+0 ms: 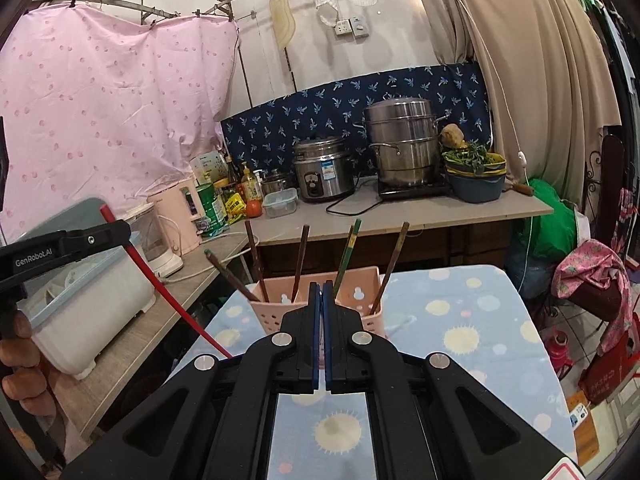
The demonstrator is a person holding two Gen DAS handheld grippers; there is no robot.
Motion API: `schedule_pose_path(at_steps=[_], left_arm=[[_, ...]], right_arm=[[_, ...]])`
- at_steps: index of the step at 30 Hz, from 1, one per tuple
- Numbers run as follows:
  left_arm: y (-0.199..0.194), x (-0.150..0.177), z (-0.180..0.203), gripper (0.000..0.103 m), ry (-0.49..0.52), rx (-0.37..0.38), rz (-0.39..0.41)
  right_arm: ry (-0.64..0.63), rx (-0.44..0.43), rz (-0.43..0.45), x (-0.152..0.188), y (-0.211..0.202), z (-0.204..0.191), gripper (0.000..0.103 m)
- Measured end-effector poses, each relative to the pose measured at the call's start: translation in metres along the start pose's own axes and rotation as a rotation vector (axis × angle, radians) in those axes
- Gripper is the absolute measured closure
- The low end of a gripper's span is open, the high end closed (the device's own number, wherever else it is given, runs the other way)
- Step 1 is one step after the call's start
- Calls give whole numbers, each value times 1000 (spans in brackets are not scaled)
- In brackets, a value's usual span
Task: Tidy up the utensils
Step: 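Carry the held spoon and red chopstick over the pink holder, then lower the spoon and red chopstick into the pink holder with both grippers, then open both grippers to release the spoon and chopstick into the holder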
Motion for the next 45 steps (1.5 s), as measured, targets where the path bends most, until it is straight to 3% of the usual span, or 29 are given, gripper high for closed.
schedule_pose_path(at_steps=[7,14,25,33,41,45], left_arm=[[20,-58,3,96,-18,-41,91],[56,-76,11,96,3,-69,99],[111,-54,18,96,18,-74,22],[128,-43,13,96,6,-63,-25],[128,-40,5,94,-31,-65,-31],[123,-38,4,90,-24,-77,-27]], right_arm=[[28,-1,9,-36,41,20,101],[2,17,-41,-46,91,29,101],[-1,22,-143,-15,150,39,101],[21,28,-162,-3,161,43,101],[21,33,-146,-7,149,43,94],[13,35,-134,-9,138,40,79]])
Point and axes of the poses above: each gripper's, at about its wrist camera, not at the fingertips, and y roughly the way its jaws point, z to its right, x to its underside, the point moved 9 cm from there along y, roughly the way its jaws point, and after that the axes turned 14 degrees about -x, right-handed, at the moved point
